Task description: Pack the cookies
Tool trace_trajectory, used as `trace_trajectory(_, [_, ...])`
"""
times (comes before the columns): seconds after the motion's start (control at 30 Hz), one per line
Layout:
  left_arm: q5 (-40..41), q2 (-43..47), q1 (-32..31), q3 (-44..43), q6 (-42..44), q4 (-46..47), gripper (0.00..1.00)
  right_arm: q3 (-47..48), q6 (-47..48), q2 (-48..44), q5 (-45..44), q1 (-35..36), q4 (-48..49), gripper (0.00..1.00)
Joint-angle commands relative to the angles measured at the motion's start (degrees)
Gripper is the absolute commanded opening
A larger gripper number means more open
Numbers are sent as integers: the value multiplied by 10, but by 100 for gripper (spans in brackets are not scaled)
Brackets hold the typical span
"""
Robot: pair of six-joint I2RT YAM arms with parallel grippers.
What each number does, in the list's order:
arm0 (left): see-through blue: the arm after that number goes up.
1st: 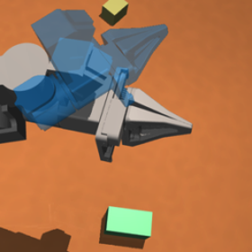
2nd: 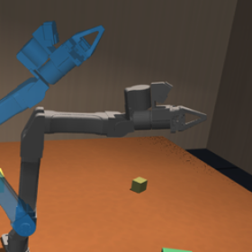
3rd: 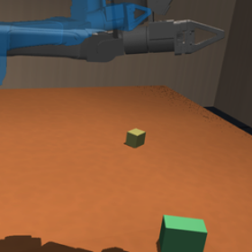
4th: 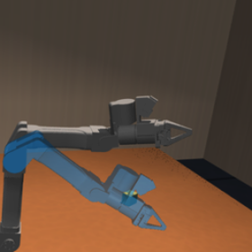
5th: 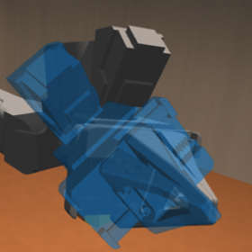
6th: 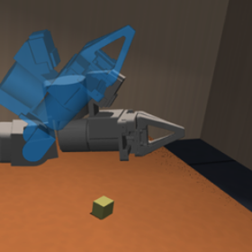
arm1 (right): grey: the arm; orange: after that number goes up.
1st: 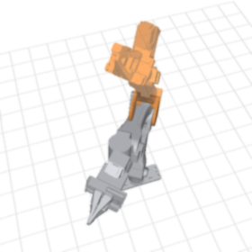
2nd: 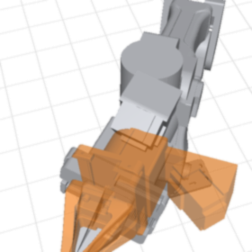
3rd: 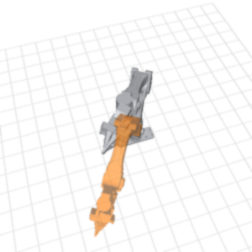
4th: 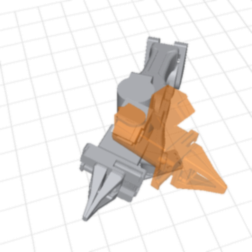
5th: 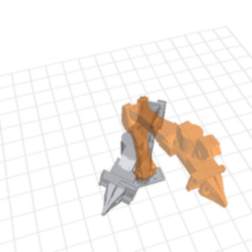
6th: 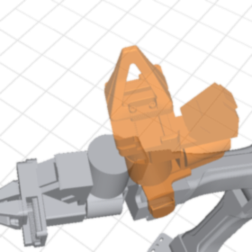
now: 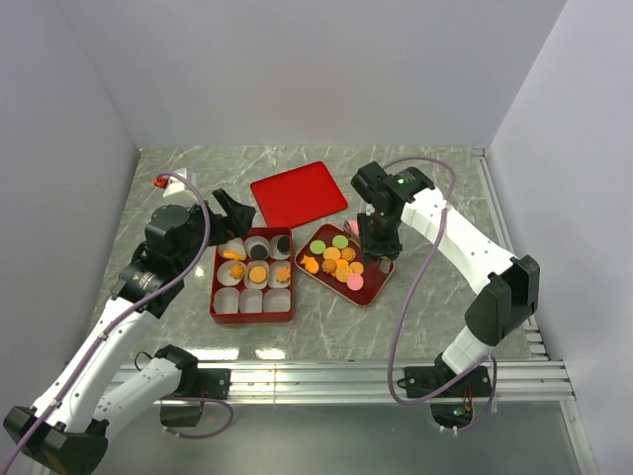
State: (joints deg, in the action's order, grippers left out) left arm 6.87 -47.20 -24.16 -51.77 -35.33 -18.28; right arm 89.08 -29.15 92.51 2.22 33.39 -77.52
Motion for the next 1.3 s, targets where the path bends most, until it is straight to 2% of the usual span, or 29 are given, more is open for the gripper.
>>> trace_trajectory(0.0, [-2,2,-6,-14,6,14,99,71,1,5,25,9,-43,33])
trace_trajectory(0.17, [-8,-3,-8,-22,5,12,100,180,8,53,48,56,-50,33])
trace_trajectory(0.37, [-9,-3,-8,-31,5,6,99,229,3,99,95,127,-31,33])
trace_trajectory(0.7, [1,7,-9,-37,4,-9,100,274,41,154,175,206,-15,33])
trace_trajectory(0.93, [-7,3,-8,-40,-1,-13,99,253,44,154,190,226,1,33])
trace_trajectory(1.27, [-20,7,-9,-33,-6,-12,99,274,50,202,173,275,-8,32])
